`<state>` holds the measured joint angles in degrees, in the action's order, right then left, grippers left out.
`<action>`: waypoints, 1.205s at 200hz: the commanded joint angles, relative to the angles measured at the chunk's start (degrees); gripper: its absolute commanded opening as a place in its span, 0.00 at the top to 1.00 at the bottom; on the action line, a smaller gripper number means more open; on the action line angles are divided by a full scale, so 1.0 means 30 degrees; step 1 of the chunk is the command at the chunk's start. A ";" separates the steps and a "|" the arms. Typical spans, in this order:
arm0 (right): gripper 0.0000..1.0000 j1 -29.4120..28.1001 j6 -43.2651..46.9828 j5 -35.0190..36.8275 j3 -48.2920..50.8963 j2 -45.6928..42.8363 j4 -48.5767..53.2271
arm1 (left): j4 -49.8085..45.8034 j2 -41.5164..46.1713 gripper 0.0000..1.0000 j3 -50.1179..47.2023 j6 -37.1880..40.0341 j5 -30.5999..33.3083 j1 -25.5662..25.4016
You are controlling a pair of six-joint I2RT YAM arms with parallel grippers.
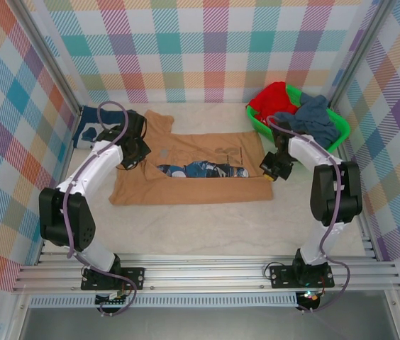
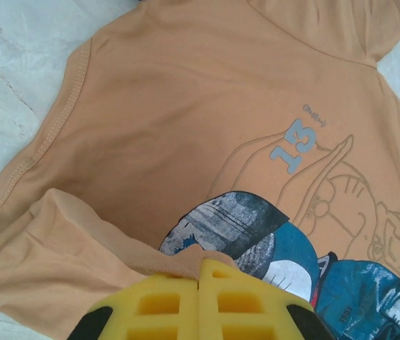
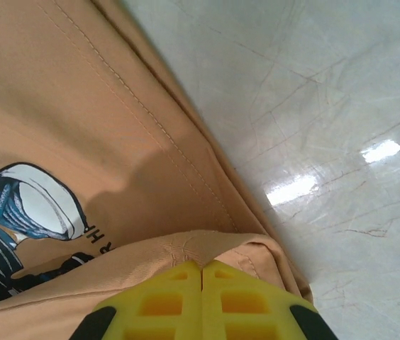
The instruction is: Fold and stack the t-shirts
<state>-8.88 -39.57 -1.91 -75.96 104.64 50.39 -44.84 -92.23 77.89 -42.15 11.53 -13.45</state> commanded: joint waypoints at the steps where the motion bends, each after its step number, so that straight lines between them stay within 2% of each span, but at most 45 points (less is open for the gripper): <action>1: 1.00 0.0211 0.0408 0.0261 -0.0907 0.0547 0.0185 | -0.0215 -0.0194 1.00 0.0625 0.0345 0.0531 0.0412; 111: 1.00 0.0264 0.0406 0.0247 -0.2636 0.2172 -0.0113 | 0.0034 -0.0479 1.00 0.0492 0.0369 0.0558 0.0866; 241: 1.00 0.0501 0.0511 0.0727 -0.3791 0.3219 0.0327 | 0.0203 -0.2388 1.00 0.2286 0.0681 0.0438 0.1020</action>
<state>-7.94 -39.31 -0.64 -85.03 112.90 50.22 -43.94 -98.26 83.40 -40.95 12.32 -11.42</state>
